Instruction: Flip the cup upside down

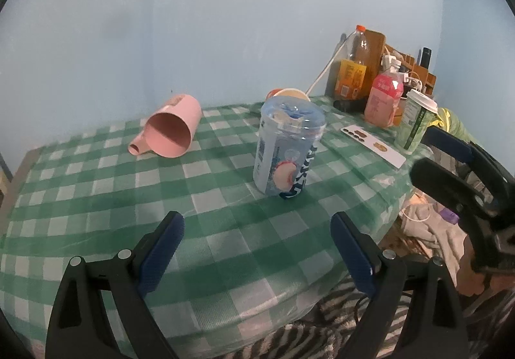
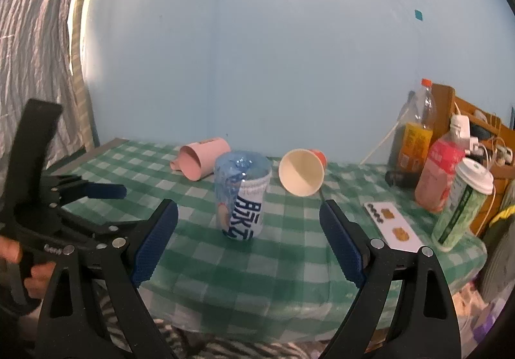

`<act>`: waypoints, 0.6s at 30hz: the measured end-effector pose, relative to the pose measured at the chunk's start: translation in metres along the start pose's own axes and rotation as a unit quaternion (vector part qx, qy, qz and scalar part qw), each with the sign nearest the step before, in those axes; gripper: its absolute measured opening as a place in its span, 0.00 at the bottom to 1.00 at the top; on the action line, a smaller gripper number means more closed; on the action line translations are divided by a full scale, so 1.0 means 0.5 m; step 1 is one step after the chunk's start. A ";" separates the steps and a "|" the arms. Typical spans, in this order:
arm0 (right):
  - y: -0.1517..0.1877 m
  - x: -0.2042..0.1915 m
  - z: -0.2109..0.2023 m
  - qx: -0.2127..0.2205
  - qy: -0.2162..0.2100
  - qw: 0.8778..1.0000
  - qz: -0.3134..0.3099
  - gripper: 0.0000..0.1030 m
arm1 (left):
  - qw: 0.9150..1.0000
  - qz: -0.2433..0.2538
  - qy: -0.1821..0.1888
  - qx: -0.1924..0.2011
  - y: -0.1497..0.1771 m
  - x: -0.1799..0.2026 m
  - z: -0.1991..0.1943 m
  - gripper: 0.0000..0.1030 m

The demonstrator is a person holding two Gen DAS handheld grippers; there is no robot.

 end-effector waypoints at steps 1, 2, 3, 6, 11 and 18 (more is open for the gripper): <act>0.003 0.002 -0.001 0.001 0.001 1.000 0.003 0.86 | 1.000 0.001 -0.004 0.008 0.003 0.002 -0.004 0.91; 0.006 0.004 -0.002 0.001 0.001 1.000 0.007 0.86 | 1.000 0.000 -0.009 0.018 0.008 0.003 -0.009 0.91; 0.009 0.008 -0.003 0.002 0.001 1.000 0.013 0.86 | 1.000 -0.003 -0.013 0.024 0.012 0.002 -0.012 0.91; 0.018 0.019 -0.006 0.005 0.003 1.000 0.026 0.86 | 0.999 -0.017 -0.027 0.044 0.024 -0.004 -0.018 0.91; 0.037 0.023 -0.001 -0.001 -0.002 1.000 0.031 0.86 | 0.994 -0.027 -0.054 0.087 0.034 -0.014 -0.039 0.92; 0.068 0.022 0.011 -0.014 0.004 0.999 0.029 0.86 | 0.990 -0.006 -0.060 0.125 0.038 0.004 -0.061 1.00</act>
Point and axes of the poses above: each gripper's, at about its wrist camera, not at the fingertips, and z roughly the way its jaws point, x to its right, y to its underside, the point moved 4 cm from there along z, roughly the way its jaws point, and after that the axes turned 5 degrees about -y, right-handed, at the moved point
